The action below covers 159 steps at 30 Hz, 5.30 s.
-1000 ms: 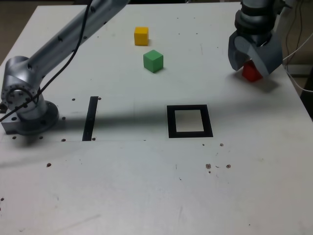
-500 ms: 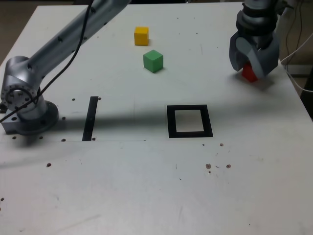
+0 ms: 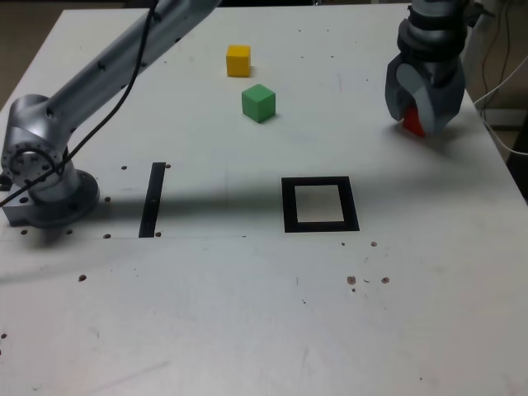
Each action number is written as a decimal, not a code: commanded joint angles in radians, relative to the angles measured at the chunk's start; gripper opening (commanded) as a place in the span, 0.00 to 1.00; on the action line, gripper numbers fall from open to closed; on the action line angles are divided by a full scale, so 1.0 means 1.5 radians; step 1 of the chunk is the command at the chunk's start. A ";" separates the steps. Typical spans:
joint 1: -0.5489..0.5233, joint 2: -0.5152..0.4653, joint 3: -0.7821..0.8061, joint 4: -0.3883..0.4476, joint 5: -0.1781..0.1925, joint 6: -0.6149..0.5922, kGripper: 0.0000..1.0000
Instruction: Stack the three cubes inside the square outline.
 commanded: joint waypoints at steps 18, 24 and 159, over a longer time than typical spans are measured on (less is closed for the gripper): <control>-0.056 -0.177 0.258 -0.048 0.005 -0.156 0.42; -0.075 -0.245 0.336 -0.052 -0.013 -0.286 0.41; 0.303 -0.362 0.545 -0.085 0.015 -0.457 1.00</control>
